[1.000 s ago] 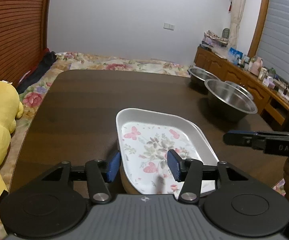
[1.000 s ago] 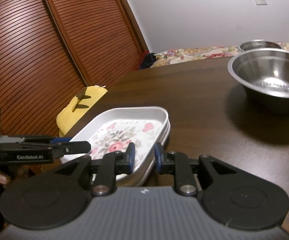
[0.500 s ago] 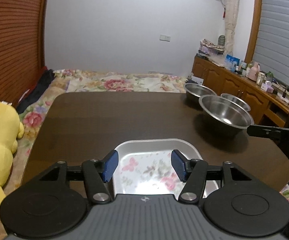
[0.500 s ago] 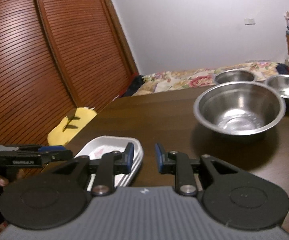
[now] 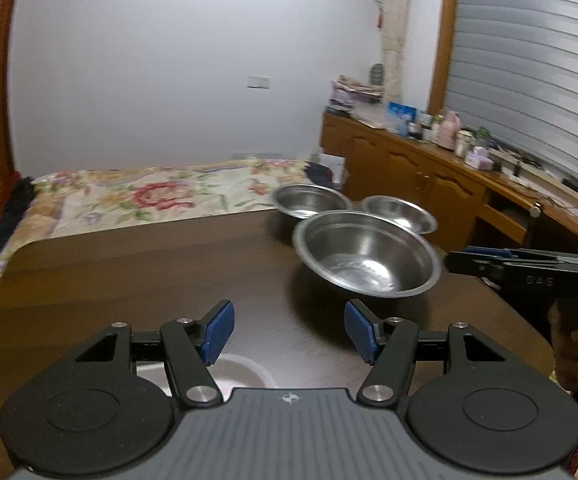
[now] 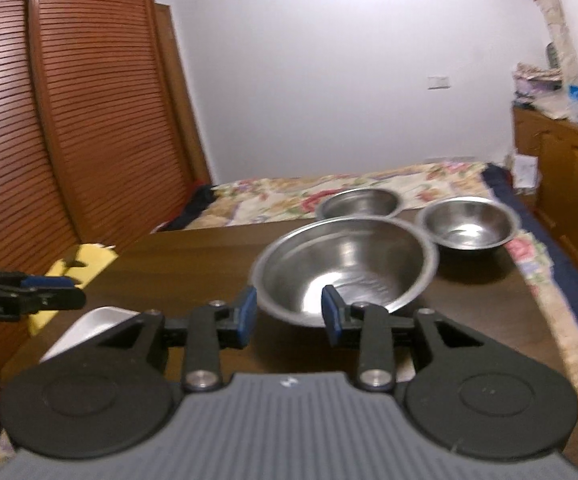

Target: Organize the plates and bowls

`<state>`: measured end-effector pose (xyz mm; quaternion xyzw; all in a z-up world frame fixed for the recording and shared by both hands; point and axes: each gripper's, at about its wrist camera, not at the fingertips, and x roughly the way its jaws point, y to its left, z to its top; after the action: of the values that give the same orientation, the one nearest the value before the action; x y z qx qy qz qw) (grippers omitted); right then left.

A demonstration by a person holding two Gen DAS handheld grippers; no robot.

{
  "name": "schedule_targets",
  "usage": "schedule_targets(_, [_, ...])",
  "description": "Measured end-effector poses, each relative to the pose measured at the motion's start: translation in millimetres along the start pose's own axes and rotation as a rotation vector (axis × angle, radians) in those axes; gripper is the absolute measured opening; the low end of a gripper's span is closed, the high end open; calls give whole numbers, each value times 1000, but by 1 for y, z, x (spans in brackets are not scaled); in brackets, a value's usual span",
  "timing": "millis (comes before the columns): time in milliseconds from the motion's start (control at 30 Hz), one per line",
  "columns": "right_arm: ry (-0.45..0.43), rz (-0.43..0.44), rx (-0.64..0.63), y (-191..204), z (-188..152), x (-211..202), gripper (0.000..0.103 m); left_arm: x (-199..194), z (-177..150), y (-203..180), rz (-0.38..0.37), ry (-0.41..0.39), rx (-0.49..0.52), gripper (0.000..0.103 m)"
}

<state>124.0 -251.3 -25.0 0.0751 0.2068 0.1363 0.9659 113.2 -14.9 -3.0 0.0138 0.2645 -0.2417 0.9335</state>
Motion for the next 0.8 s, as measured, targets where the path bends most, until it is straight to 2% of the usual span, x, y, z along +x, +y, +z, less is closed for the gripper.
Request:
schedule_targets(100, [-12, -38, 14, -13, 0, 4, 50, 20, 4, -11, -17, 13, 13, 64])
schedule_targets(300, [-3, -87, 22, -28, -1, 17, 50, 50, 12, -20, -13, 40, 17, 64])
schedule_targets(567, [-4, -141, 76, -47, -4, 28, 50, 62, 19, -23, -5, 54, 19, 64])
schedule_targets(800, [-22, -167, 76, -45, -6, 38, 50, 90, 23, -22, 25, 79, -12, 64])
